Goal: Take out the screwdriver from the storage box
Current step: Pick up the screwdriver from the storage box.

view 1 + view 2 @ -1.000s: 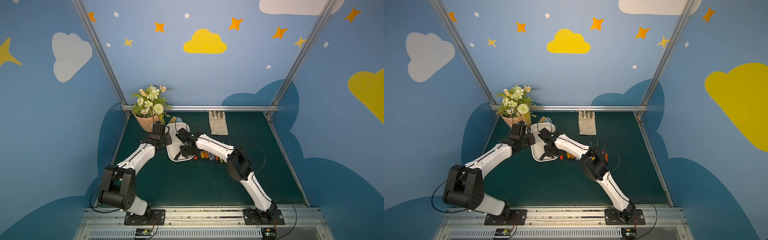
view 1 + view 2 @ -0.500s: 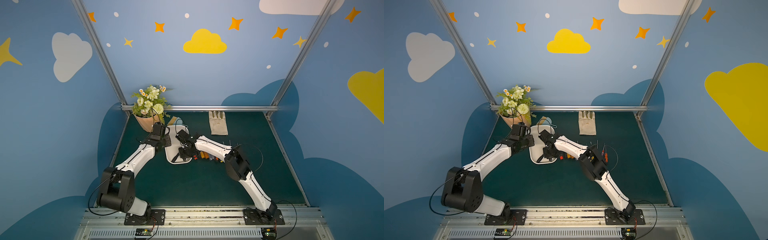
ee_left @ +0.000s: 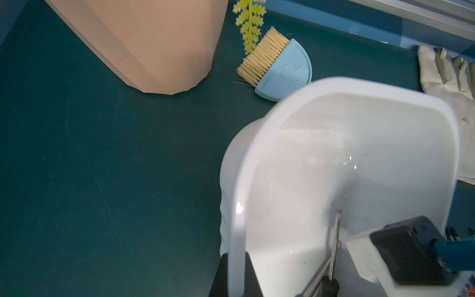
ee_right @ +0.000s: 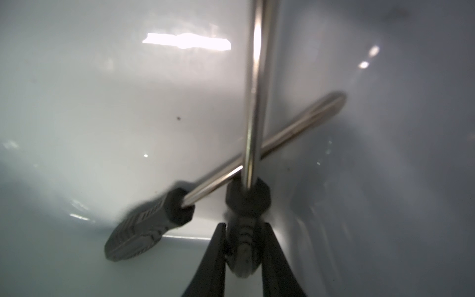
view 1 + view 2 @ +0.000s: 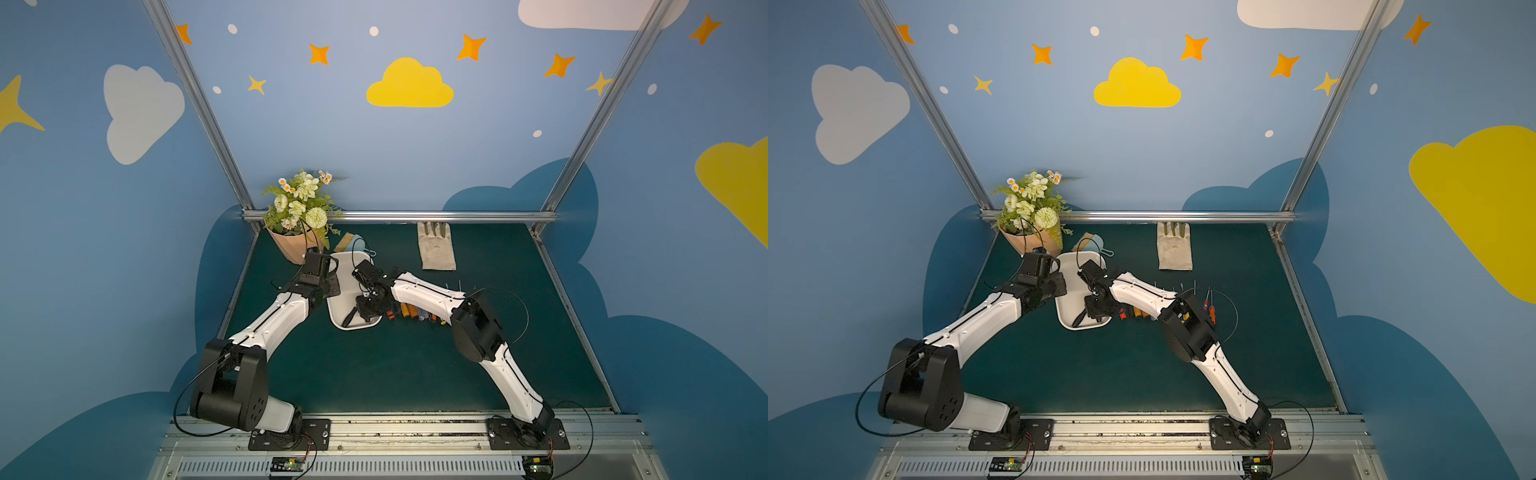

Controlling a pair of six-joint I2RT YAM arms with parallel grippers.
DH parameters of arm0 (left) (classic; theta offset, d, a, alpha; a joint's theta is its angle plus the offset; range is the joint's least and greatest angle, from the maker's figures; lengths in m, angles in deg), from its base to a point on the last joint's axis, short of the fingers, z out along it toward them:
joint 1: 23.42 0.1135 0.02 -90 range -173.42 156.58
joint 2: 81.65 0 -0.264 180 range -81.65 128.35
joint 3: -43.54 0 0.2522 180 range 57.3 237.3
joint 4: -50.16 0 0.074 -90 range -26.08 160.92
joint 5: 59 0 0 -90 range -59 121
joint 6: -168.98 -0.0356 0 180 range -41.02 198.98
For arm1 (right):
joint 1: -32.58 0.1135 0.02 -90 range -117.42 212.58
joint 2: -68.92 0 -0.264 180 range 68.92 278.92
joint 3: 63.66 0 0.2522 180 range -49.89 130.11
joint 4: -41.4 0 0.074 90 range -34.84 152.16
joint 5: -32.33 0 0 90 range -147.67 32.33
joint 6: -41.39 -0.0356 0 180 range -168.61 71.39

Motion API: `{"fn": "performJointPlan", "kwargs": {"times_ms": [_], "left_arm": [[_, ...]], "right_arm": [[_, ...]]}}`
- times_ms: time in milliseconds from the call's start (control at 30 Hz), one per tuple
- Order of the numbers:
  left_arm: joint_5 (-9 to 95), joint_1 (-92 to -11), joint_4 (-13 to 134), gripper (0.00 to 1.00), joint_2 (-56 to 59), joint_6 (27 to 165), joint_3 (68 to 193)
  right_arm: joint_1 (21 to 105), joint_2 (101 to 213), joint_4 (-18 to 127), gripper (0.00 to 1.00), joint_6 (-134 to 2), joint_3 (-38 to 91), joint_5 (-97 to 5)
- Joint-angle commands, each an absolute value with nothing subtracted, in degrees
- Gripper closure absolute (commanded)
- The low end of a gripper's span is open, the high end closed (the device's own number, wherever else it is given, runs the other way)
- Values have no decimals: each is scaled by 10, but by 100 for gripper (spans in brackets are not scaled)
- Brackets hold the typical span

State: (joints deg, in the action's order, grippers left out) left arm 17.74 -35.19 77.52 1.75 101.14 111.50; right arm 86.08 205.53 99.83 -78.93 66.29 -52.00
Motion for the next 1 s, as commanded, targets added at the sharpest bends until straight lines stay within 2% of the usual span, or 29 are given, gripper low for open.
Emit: {"fn": "performJointPlan", "kwargs": {"times_ms": [0, 967], "left_arm": [[162, -349, 753, 98, 7, 1003, 1117], [145, -334, 751, 98, 18, 1000, 1121]], "right_arm": [[858, 2021, 1006, 99, -769, 644, -529], [860, 1905, 982, 100, -743, 619, -510]]}}
